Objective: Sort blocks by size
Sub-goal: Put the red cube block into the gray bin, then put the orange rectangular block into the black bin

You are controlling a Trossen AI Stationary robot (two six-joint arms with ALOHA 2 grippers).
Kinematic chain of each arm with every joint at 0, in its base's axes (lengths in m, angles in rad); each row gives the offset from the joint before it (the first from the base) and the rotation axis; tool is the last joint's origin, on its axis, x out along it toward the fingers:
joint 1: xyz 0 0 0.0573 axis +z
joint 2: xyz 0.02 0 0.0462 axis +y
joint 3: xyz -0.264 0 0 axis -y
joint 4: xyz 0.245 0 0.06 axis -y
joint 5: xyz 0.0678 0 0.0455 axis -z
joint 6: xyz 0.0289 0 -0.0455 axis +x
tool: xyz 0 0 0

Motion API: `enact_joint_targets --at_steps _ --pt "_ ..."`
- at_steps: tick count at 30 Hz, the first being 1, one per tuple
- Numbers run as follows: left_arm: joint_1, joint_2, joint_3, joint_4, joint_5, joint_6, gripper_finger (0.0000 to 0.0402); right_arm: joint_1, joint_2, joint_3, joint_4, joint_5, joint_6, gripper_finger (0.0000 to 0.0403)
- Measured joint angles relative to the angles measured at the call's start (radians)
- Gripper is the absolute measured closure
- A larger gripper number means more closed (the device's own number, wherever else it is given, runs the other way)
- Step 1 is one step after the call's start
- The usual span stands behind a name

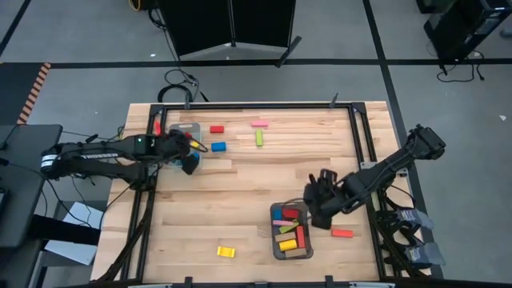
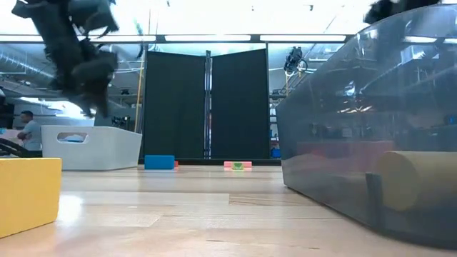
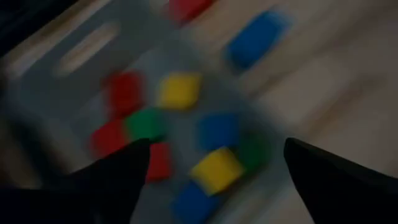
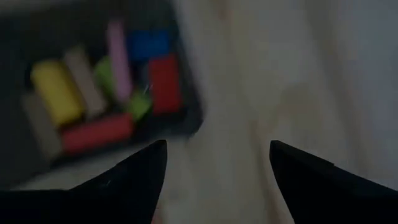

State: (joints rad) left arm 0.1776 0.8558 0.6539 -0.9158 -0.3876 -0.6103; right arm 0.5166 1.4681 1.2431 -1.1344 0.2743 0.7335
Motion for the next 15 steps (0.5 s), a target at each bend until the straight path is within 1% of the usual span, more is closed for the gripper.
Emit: enact_joint_targets --at_steps 1,3,5,7,9,12,15 --pt "-0.009 0.0 0.009 0.046 0.033 0.035 0.0015 0.015 0.0 -0.02 0.005 -0.044 0.021 0.0105" --pt "-0.038 0.0 0.014 0.149 0.103 0.093 0.0015 0.051 0.001 -0.067 0.019 -0.128 0.068 0.01" --pt "-0.078 0.001 0.014 0.266 0.154 0.139 0.003 0.098 0.001 -0.11 0.017 -0.194 0.133 0.0096" --pt "-0.125 0.008 0.015 0.354 0.173 0.17 0.0047 0.154 0.002 -0.144 0.016 -0.245 0.203 0.0094" --pt "-0.172 0.024 0.015 0.416 0.18 0.193 0.0064 0.211 0.002 -0.169 0.026 -0.256 0.271 0.0095" --pt "-0.231 0.055 0.016 0.473 0.181 0.196 0.0085 0.282 0.002 -0.217 0.088 -0.259 0.361 0.0102" --pt "-0.278 0.095 0.015 0.508 0.179 0.189 0.0101 0.324 0.002 -0.287 0.199 -0.256 0.434 0.0112"
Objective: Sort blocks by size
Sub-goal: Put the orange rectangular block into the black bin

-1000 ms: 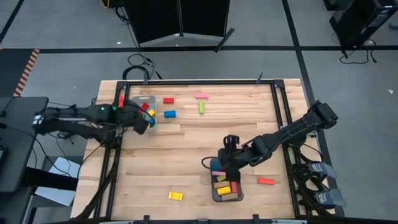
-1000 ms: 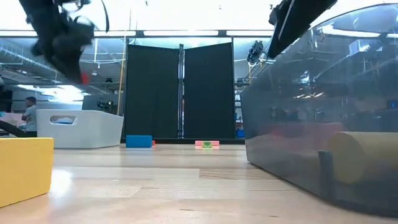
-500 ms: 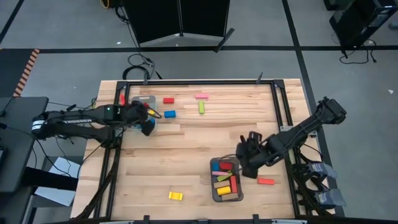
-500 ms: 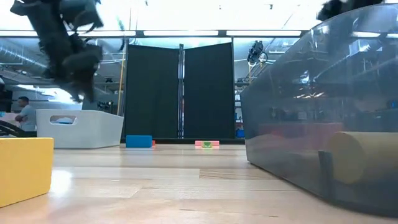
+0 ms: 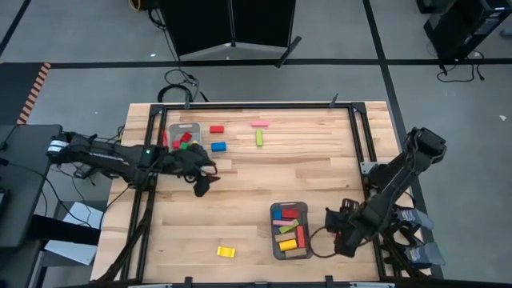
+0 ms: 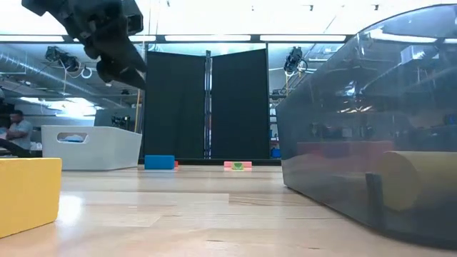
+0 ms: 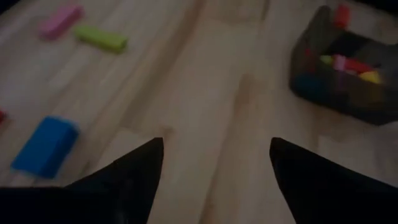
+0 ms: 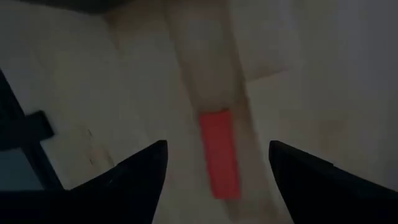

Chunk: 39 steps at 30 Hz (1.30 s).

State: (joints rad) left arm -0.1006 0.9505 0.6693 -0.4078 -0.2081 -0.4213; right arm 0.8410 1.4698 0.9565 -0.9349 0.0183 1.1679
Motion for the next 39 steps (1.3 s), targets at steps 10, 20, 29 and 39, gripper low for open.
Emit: enact_joint_targets --at_steps 10,20,29,39 --pt "-0.141 0.091 0.0 0.08 0.0 -0.009 0.0117 0.049 0.001 -0.174 0.116 0.027 0.149 0.0139" --pt "-0.19 0.091 0.0 0.099 -0.015 -0.054 0.0117 0.049 0.008 -0.218 0.244 0.05 0.098 0.0108" --pt "-0.19 0.091 0.0 0.113 -0.029 -0.055 0.0117 0.049 0.134 -0.19 0.225 0.006 0.059 0.0119" --pt "-0.19 0.09 0.0 0.132 -0.044 -0.067 0.0117 0.044 0.141 -0.167 0.221 0.026 0.005 0.0295"
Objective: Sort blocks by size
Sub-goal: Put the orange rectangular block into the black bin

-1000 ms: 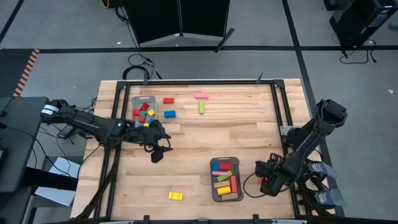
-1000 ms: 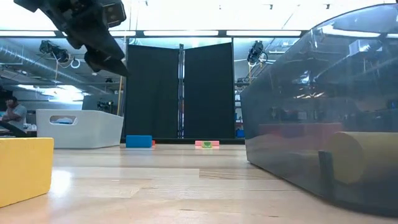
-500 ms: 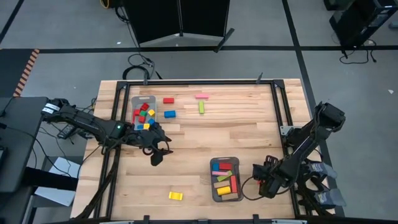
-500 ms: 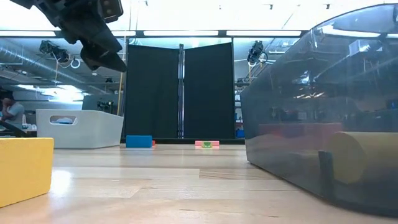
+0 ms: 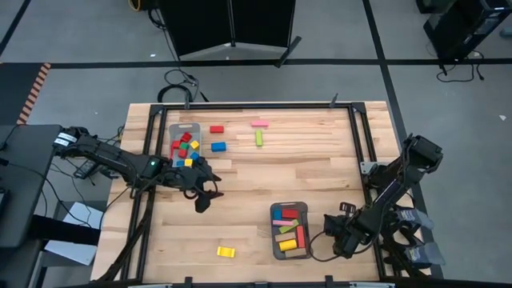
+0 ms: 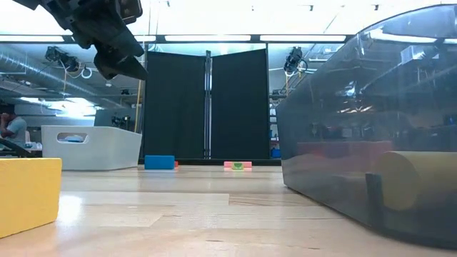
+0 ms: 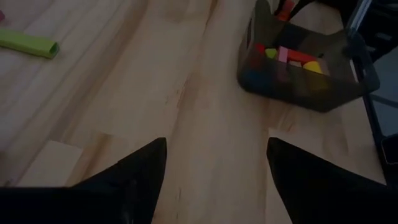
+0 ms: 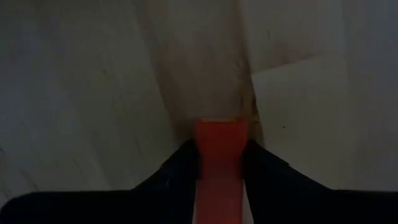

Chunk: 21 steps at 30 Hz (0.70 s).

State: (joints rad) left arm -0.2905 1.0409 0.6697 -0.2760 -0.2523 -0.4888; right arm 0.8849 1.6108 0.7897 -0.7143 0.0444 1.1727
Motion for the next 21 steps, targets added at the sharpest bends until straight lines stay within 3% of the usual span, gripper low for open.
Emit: enact_joint_targets --at_steps 6,13,17,21 --pt "0.0 0.0 0.0 -0.001 -0.01 -0.025 0.0117 -0.015 -0.032 0.004 -0.019 0.012 -0.016 0.029" --pt "0.0 0.0 0.0 -0.017 0.001 -0.024 0.0117 -0.05 -0.146 0.127 -0.137 0.203 -0.094 0.029" --pt "0.009 0.018 0.0 -0.014 -0.065 -0.043 0.0117 -0.102 -0.191 0.201 -0.042 0.322 -0.248 0.029" --pt "0.057 0.068 0.0 -0.012 -0.103 -0.063 0.0117 -0.179 -0.18 0.22 0.173 0.327 -0.445 0.029"
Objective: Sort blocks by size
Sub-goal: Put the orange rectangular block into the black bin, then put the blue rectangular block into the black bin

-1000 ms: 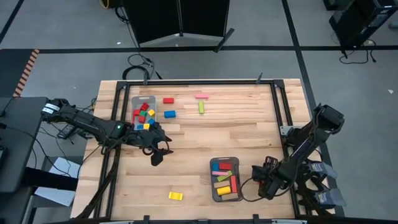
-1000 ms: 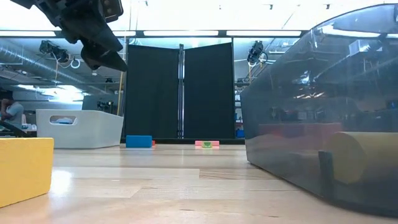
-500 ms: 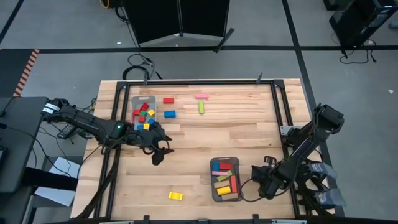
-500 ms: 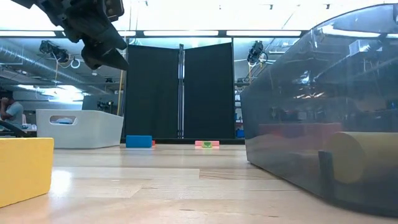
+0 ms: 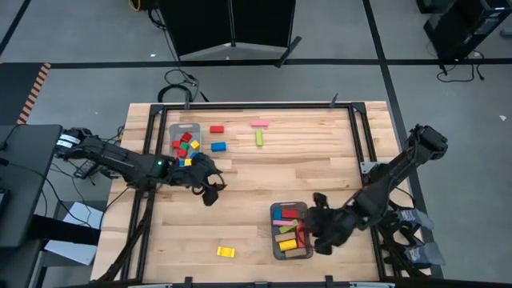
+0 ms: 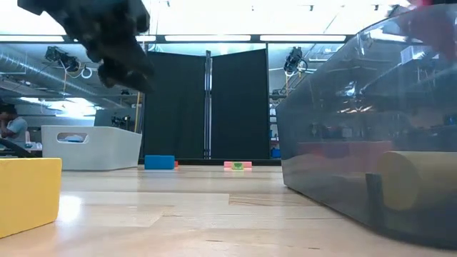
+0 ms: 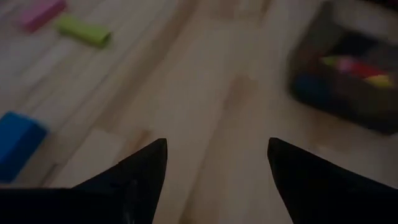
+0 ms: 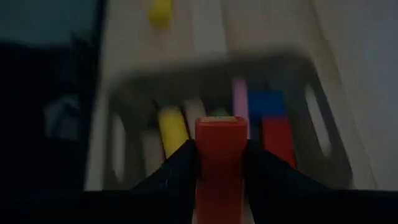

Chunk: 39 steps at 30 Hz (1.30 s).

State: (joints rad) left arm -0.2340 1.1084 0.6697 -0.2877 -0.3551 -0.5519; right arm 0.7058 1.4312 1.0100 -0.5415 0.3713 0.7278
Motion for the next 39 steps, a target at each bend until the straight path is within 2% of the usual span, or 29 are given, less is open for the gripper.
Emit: enact_joint_targets --at_steps 3,5,6,8,10,13,16,21,26,39 --pt "0.057 0.052 0.0 -0.019 -0.011 0.0 0.0117 -0.052 0.044 0.002 0.135 -0.037 -0.093 0.029" --pt "0.101 0.086 0.0 -0.029 -0.012 0.006 0.0117 -0.083 0.081 0.002 0.166 -0.076 -0.115 0.029" --pt "0.122 0.104 0.0 -0.039 -0.012 0.019 0.0117 -0.095 0.098 0.002 0.171 -0.096 -0.115 0.0277" --pt "0.162 0.14 0.02 -0.08 -0.011 0.045 0.0117 -0.115 0.128 0.002 0.158 -0.139 -0.112 0.0222" --pt "0.199 0.176 0.063 -0.145 -0.016 0.087 0.0117 -0.131 0.145 0.0 0.151 -0.179 -0.112 0.0151" --pt "0.252 0.23 0.134 -0.232 -0.049 0.184 0.0117 -0.141 0.133 0.0 0.169 -0.181 -0.125 0.006" --pt "0.308 0.285 0.212 -0.292 -0.062 0.3 0.0117 -0.141 0.099 0.0 0.173 -0.146 -0.141 0.0015" --pt "0.407 0.391 0.302 -0.375 -0.052 0.464 0.0117 -0.138 0.041 0.0 0.173 -0.114 -0.162 0.0039" --pt "0.491 0.482 0.345 -0.404 0.011 0.577 0.0117 -0.122 0.01 0.001 0.164 -0.107 -0.173 0.0073" --pt "0.629 0.658 0.353 -0.367 0.077 0.691 0.012 -0.105 0.001 0.002 0.155 -0.077 -0.197 0.0102"
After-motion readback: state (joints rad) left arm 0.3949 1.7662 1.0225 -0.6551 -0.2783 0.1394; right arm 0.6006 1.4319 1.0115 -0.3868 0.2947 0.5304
